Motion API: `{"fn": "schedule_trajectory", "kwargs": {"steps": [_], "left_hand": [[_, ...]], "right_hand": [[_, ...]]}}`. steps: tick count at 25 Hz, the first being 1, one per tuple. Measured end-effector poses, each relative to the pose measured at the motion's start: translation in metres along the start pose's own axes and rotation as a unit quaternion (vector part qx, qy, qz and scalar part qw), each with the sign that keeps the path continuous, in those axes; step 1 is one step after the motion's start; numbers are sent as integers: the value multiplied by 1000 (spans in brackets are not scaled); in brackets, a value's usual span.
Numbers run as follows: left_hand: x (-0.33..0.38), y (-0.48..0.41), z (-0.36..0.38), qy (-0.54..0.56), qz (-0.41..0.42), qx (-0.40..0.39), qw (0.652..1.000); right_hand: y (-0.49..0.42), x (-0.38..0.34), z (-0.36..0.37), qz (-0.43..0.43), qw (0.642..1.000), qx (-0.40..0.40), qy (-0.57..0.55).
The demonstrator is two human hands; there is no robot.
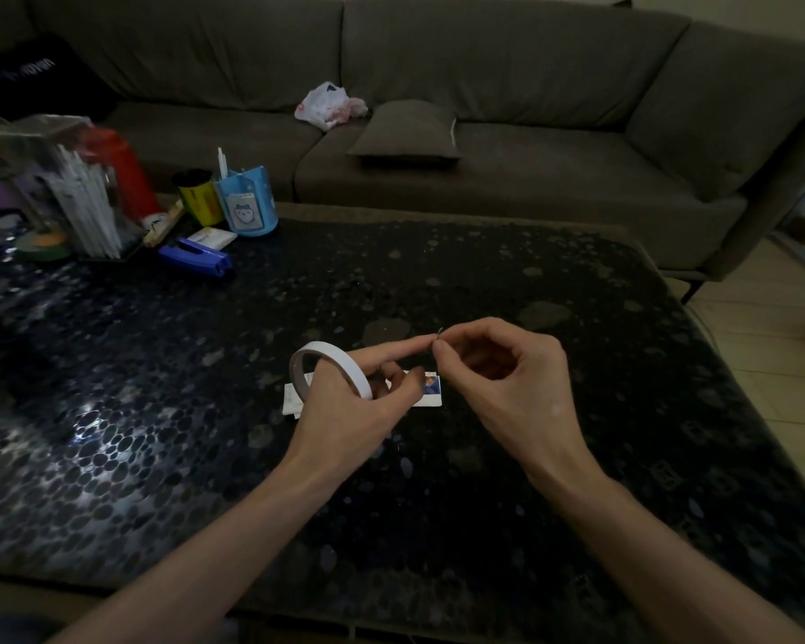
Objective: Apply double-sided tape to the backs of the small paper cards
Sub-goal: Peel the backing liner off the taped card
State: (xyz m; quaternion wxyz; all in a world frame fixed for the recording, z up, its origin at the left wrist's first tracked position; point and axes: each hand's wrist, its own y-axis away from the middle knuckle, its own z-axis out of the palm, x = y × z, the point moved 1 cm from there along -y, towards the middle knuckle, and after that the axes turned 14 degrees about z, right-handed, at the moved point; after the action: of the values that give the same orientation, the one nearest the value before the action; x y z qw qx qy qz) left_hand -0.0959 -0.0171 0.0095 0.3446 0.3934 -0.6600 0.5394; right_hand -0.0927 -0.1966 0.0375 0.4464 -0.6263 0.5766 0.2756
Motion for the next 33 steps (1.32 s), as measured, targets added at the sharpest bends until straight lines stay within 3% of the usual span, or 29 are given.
{"fn": "schedule_trajectory", "kwargs": {"steps": [33], "left_hand": [[9,1,2,8,2,-14,1000]], "right_hand": [[2,-1,1,-32,999,26,20]]}}
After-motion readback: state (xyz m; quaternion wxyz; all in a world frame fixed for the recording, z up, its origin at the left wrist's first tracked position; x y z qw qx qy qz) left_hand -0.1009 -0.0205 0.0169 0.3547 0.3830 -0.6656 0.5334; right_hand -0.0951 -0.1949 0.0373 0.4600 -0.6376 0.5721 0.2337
